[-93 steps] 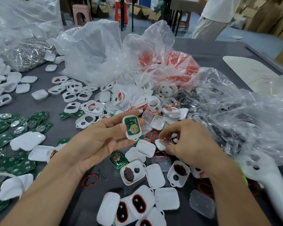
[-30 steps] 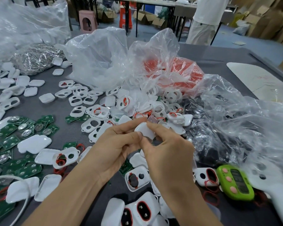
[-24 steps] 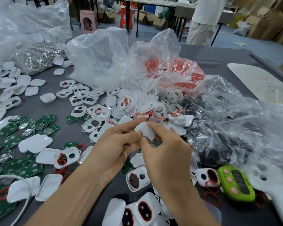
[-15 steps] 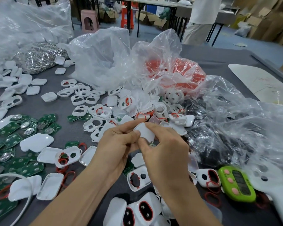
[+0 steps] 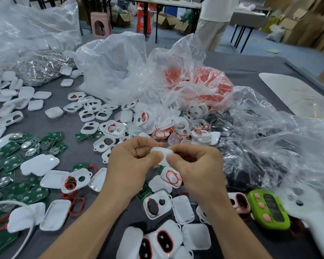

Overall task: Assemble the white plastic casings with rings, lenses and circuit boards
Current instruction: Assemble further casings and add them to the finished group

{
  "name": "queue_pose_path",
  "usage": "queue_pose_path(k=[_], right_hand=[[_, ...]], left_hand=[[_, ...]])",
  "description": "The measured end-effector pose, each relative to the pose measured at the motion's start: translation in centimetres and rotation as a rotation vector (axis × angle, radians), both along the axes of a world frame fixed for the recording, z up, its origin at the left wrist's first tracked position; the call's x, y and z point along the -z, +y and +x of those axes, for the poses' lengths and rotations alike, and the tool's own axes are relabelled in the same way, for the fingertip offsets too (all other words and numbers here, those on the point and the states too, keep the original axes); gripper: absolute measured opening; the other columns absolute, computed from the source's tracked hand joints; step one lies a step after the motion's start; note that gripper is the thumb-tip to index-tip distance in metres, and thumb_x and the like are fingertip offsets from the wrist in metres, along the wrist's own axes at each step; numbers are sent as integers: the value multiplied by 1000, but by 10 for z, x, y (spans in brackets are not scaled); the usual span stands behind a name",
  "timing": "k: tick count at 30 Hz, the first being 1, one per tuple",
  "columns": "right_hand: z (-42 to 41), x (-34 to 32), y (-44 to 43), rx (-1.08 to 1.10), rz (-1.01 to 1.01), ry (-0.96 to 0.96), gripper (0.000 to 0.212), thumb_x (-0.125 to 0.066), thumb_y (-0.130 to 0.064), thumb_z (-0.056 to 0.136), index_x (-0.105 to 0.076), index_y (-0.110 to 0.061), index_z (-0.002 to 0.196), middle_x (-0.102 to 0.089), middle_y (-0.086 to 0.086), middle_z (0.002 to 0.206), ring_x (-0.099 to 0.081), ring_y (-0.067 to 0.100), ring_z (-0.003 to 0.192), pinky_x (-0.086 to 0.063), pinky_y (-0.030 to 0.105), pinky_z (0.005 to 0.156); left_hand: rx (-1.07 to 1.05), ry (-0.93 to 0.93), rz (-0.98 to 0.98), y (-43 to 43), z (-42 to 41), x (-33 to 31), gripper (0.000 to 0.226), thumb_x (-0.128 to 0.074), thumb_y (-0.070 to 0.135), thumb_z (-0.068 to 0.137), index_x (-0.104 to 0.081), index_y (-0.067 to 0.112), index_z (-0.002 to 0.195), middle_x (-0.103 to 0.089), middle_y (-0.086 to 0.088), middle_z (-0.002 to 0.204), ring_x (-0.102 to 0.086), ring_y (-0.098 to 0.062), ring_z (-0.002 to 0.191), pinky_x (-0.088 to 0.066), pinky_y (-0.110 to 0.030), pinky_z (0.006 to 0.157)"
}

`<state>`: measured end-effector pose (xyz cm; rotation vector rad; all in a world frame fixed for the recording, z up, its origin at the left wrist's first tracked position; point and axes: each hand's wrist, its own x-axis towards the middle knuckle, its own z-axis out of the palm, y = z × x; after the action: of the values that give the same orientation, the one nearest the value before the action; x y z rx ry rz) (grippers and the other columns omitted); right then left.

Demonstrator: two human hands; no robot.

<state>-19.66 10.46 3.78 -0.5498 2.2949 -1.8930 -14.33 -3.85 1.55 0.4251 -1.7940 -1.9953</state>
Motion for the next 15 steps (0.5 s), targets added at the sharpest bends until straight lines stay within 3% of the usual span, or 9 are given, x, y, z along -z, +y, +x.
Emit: queue_pose_path(k=[4,6,8,10,13,15], right_hand=[[-3,1,0,25,-35,-117,29,-80,3,77,-81,-26,74,-76,-2,68,-71,11,60,-58,25,60],[-5,4,1,49,-30,-144,24,-82,2,75,-82,-22,73,-76,0,67,-72,16,61,-60,31,62],[-4,6,0,78,-18,-133,21,-83,-1,74,-82,-22,74,-76,1,68,-74,22,65,-63,38,65],[-3,6,-2,72,-29,-113,23,-83,-3,76,-82,-26,76,-77,-1,69,-74,20,64,-62,36,65],[-5,5,-4,23,-102,-194,23,-81,-3,81,-82,-26,76,-75,2,67,-65,12,56,-55,27,57],[-8,5,-5,40,-188,-301,19,-80,-3,83,-81,-20,76,-70,7,61,-58,13,51,-51,26,52]], left_hand=[[2,-5,22,2,1,0,29,-76,-9,82,-77,19,75,-79,-11,84,-75,-26,71,-60,-27,59],[-1,-3,44,3,1,1,26,-76,-9,81,-77,16,75,-79,-12,83,-76,-24,70,-59,-26,57],[-9,7,46,3,2,2,23,-76,-8,82,-78,14,77,-79,-11,82,-77,-23,70,-58,-24,56],[-35,5,-12,5,1,2,26,-76,-6,83,-79,20,82,-80,-8,81,-77,-22,71,-57,-23,59],[-49,-16,-50,2,0,1,23,-76,3,88,-79,26,89,-80,-4,82,-77,-18,74,-58,-23,62],[-19,-82,-80,-1,1,0,9,-76,22,91,-79,30,89,-79,-3,76,-76,-17,70,-61,-27,62]])
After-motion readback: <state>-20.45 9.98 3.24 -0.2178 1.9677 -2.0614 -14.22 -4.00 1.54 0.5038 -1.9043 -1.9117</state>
